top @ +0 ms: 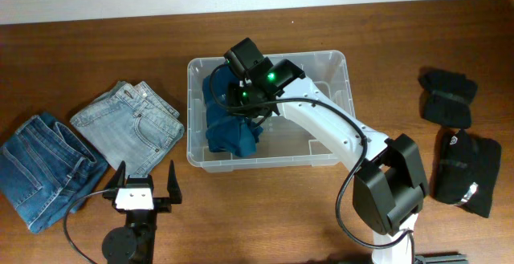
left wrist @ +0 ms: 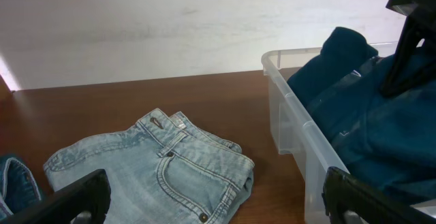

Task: Pack container
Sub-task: 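Lower the teal garment into the bin's left side and release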

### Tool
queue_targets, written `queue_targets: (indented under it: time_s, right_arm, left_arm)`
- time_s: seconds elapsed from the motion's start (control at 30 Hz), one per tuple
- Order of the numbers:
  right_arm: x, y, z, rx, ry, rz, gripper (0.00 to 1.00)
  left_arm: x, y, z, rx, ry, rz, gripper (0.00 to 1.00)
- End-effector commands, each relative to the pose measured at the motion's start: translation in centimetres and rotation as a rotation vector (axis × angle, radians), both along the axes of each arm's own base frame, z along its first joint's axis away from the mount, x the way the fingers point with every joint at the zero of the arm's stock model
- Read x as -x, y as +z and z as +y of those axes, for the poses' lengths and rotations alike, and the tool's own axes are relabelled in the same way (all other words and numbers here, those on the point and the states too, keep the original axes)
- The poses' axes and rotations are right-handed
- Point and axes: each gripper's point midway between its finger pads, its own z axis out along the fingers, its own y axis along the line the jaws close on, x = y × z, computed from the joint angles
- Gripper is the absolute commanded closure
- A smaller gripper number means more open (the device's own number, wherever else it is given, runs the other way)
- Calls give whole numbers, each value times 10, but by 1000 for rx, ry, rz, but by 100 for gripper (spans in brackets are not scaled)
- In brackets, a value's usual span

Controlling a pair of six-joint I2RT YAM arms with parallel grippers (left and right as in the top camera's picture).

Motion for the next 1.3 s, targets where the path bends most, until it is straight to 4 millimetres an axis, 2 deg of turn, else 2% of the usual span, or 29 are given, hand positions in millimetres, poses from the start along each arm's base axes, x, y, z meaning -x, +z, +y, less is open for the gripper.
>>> queue_targets:
  time_s: [0.0,0.2,0.87,1.03,1.17,1.27]
  right_arm:
    - [-1,9,6,-18,2,-27,96]
    - [-2,8,7,-20,2,-30,96]
    - [-7,-23,15,-2,9,1,96]
    - [-7,-24,15,0,10,3,95]
    - [-6,-25,15,0,10,5,88]
    - [-6,-25,15,0,10,5,77]
  left_arm:
    - [0,-2,1,-9,2,-1,1]
    - [0,-2,1,-9,2,-1,1]
    - [0,-2,1,-9,2,-1,1]
    - [0,-2,1,-9,2,-1,1]
    - [0,-2,1,-9,2,-1,1]
    - [0,-2,1,-9,2,-1,1]
